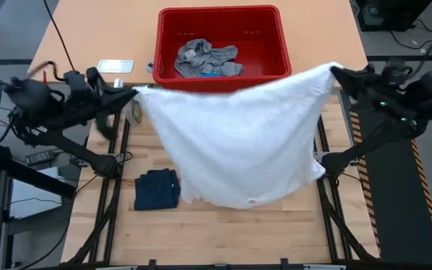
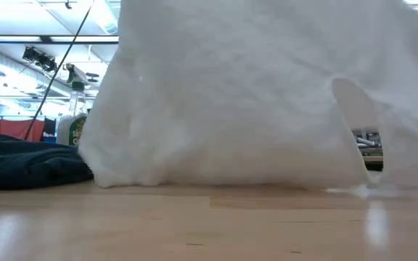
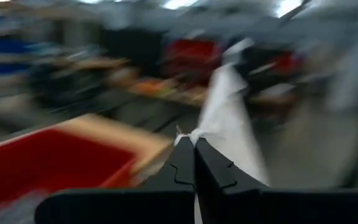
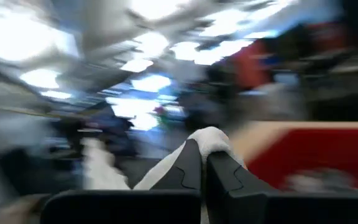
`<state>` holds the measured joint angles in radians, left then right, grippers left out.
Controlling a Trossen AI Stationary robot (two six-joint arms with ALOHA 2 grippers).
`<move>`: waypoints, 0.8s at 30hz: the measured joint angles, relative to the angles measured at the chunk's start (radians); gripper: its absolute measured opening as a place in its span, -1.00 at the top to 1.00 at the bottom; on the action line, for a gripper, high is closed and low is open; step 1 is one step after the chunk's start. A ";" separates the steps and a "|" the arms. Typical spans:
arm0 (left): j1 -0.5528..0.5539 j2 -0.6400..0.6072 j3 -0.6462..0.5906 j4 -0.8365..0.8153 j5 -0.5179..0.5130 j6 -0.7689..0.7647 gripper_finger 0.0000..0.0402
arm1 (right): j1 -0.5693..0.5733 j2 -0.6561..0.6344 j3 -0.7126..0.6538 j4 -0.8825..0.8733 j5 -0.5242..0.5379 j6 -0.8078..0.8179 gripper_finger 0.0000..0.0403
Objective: Fold laundry
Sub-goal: Fold the white dress
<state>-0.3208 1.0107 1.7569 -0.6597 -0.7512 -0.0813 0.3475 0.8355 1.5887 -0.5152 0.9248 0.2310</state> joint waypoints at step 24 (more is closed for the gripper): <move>0.030 0.118 0.122 -0.497 0.257 -0.459 1.00 | -0.133 0.063 -0.011 -0.607 -0.350 0.640 0.98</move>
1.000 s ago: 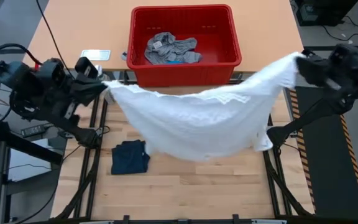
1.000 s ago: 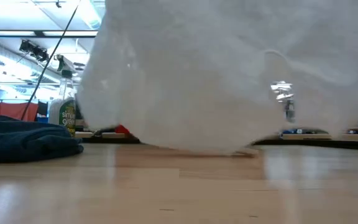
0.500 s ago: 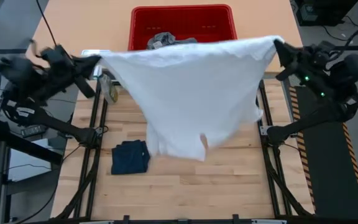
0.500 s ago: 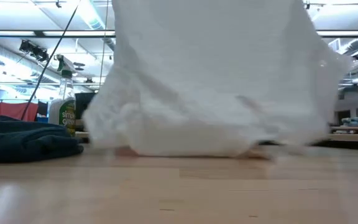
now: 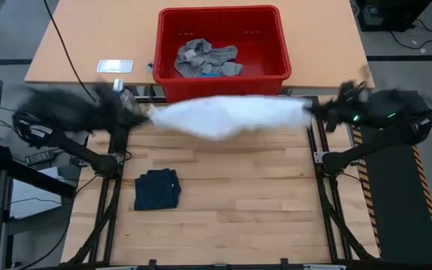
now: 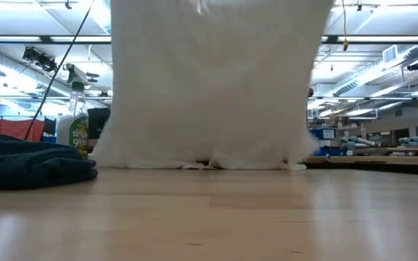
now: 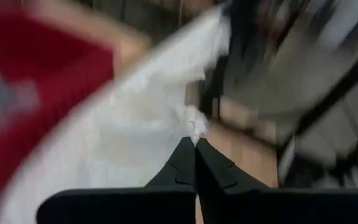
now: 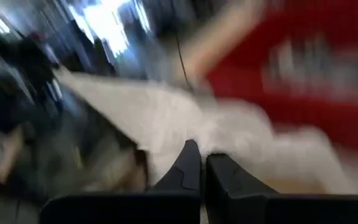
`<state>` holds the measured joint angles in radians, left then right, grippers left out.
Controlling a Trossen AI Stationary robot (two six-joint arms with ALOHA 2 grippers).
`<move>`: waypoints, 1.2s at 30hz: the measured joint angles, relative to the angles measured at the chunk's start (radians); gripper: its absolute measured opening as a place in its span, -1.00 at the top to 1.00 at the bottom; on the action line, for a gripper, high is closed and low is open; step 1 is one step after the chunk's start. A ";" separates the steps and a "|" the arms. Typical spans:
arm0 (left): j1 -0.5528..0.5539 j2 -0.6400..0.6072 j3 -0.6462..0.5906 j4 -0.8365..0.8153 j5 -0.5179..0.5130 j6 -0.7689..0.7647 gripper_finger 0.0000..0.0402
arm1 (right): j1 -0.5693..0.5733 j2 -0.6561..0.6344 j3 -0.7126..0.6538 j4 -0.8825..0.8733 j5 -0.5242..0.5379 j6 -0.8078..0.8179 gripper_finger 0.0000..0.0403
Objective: Fold laundry
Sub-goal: Fold the white dress
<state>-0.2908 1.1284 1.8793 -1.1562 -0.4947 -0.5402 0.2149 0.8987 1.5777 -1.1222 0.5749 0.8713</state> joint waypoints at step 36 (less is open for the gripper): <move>-0.502 0.577 -0.594 0.930 0.358 -0.939 0.51 | 0.564 0.003 -0.844 0.369 -0.943 0.550 0.12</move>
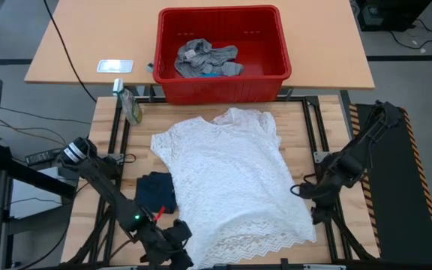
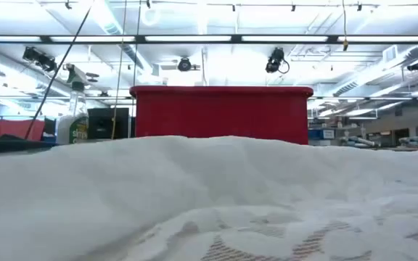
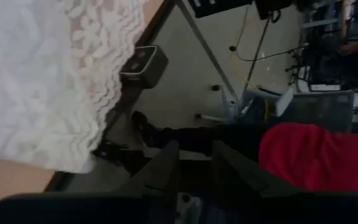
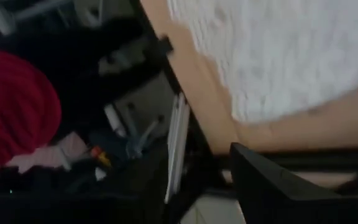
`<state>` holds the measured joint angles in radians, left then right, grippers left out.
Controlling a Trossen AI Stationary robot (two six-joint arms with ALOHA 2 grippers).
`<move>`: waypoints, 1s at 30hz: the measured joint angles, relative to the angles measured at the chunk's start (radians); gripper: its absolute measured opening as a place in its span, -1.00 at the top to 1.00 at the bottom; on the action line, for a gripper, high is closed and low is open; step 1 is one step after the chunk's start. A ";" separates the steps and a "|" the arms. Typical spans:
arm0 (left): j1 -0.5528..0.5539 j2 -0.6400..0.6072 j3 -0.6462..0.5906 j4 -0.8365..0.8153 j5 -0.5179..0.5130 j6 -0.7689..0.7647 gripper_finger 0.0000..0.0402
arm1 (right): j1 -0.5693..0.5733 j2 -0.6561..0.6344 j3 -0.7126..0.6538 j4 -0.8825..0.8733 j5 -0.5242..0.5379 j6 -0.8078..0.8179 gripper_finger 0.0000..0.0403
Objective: Fold laundry
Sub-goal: Fold the white dress
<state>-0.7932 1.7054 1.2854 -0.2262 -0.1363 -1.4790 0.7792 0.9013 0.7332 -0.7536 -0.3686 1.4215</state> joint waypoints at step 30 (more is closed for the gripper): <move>0.192 0.287 -0.002 0.299 -0.132 0.636 0.47 | 0.111 0.665 -0.028 0.601 0.586 -0.574 0.38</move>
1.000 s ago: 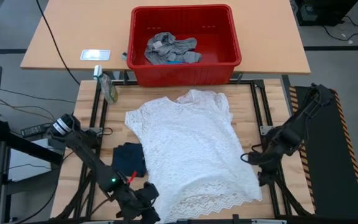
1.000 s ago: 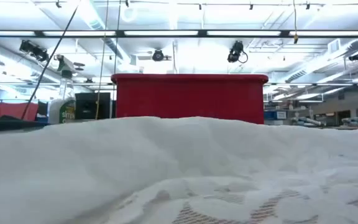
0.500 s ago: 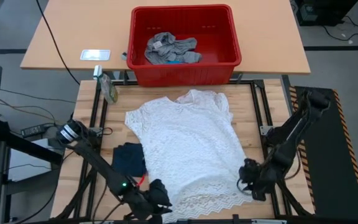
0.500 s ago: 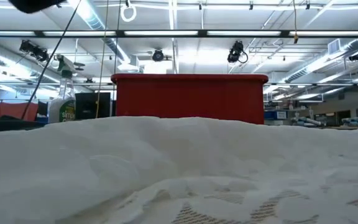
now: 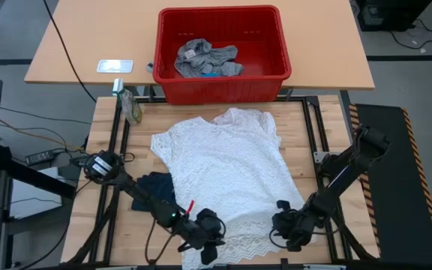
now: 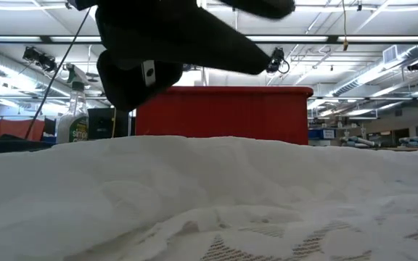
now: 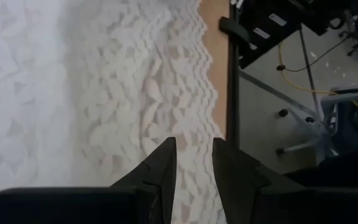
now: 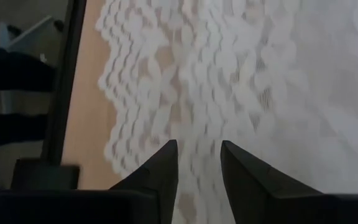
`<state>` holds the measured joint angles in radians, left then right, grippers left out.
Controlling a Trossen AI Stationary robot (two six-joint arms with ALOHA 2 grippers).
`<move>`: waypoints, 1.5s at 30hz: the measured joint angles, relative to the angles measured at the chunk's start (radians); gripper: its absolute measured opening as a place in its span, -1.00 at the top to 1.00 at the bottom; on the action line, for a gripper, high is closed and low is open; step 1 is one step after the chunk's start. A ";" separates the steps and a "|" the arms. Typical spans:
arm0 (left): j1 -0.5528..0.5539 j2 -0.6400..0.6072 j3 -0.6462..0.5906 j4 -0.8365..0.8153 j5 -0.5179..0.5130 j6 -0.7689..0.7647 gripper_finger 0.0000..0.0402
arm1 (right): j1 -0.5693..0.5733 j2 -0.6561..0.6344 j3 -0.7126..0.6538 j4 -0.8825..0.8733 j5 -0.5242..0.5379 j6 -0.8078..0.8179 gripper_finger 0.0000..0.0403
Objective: Fold laundry
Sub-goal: Fold the white dress
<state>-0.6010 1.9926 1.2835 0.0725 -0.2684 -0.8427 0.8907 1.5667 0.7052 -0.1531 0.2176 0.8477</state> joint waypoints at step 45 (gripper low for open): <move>0.106 -0.003 0.126 -0.099 -0.052 0.058 -0.03 | -0.254 -0.161 0.000 0.289 -0.003 0.246 0.99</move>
<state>-0.4953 1.9896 1.4097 -0.0268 -0.3206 -0.7845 0.6365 1.4055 0.7052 0.1362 0.2141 1.0941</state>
